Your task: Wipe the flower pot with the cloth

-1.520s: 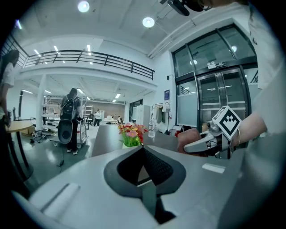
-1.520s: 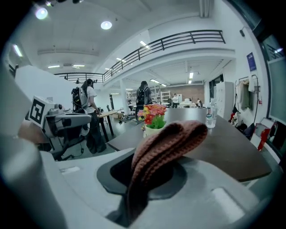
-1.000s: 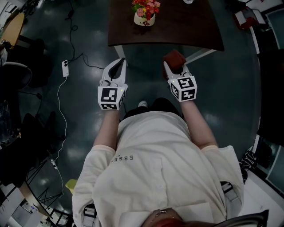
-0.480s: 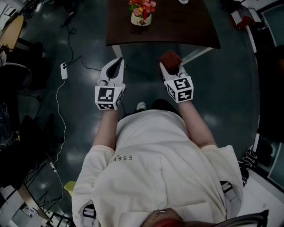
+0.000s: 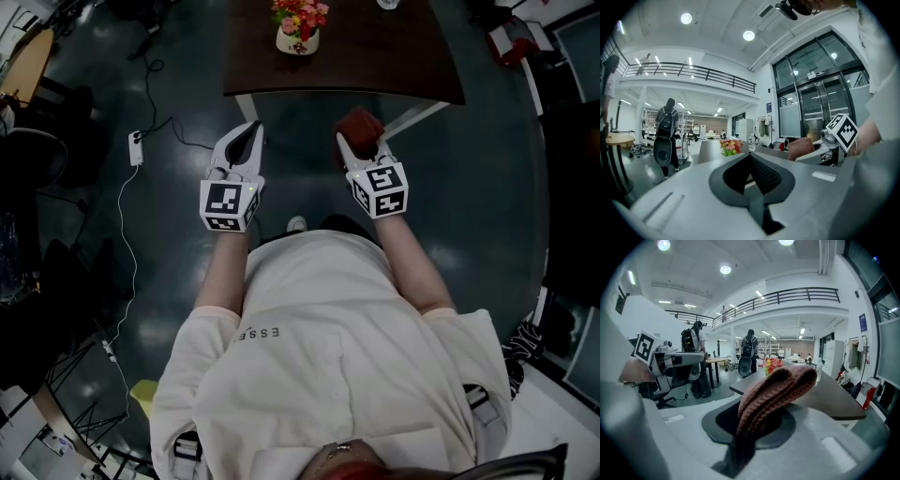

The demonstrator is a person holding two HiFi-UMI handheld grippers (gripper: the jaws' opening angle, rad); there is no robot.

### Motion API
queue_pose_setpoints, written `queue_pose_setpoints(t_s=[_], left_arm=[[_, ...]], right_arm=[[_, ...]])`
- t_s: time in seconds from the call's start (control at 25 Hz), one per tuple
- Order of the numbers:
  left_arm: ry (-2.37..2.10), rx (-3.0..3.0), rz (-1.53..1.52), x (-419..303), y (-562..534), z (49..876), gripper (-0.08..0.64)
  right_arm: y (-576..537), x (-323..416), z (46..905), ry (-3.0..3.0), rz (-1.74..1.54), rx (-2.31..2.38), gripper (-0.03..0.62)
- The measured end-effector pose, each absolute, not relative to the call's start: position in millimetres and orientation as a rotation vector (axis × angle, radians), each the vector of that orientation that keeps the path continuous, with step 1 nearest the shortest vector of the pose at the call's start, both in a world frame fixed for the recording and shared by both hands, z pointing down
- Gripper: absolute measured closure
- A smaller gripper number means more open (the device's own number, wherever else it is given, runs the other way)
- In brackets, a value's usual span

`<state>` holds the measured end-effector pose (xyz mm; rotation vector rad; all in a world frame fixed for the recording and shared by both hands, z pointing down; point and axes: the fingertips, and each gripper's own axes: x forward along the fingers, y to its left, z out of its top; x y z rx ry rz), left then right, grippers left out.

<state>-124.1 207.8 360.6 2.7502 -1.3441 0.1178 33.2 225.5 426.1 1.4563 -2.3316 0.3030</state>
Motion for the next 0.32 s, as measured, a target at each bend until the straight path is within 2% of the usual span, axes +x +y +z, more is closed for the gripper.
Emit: queue_pose_setpoints(t_s=[0.32], left_arm=[[-1.351,2.743,0.175,-124,211,372,0.543]], right_arm=[[229,34,432,-2.329,0.306,1.432,0.548]])
